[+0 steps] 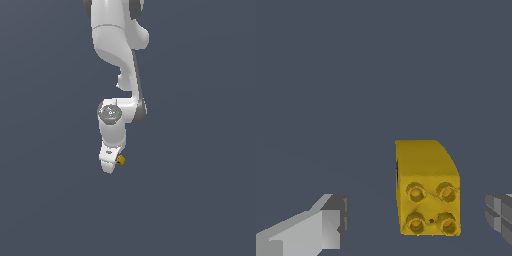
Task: Pick up the object and move it to a goal position.
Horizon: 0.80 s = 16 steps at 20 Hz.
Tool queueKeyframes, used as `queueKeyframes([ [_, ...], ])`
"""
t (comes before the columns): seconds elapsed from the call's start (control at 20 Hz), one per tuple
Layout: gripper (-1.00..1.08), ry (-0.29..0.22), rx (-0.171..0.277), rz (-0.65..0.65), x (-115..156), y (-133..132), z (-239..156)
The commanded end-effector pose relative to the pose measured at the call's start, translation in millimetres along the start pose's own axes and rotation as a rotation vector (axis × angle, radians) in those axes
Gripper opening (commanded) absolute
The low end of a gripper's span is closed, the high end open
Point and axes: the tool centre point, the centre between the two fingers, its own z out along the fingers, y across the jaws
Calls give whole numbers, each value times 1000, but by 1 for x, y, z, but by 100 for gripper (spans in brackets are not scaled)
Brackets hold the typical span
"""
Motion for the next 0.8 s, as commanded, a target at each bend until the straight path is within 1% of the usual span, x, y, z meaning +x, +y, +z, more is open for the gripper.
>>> queueKeyframes([
  [0.0, 100, 0, 0, -1, 0, 0, 11],
  [0.25, 100, 0, 0, -1, 0, 1, 18],
  [0.3, -100, 0, 0, -1, 0, 1, 18],
  [0.75, -100, 0, 0, -1, 0, 1, 18],
])
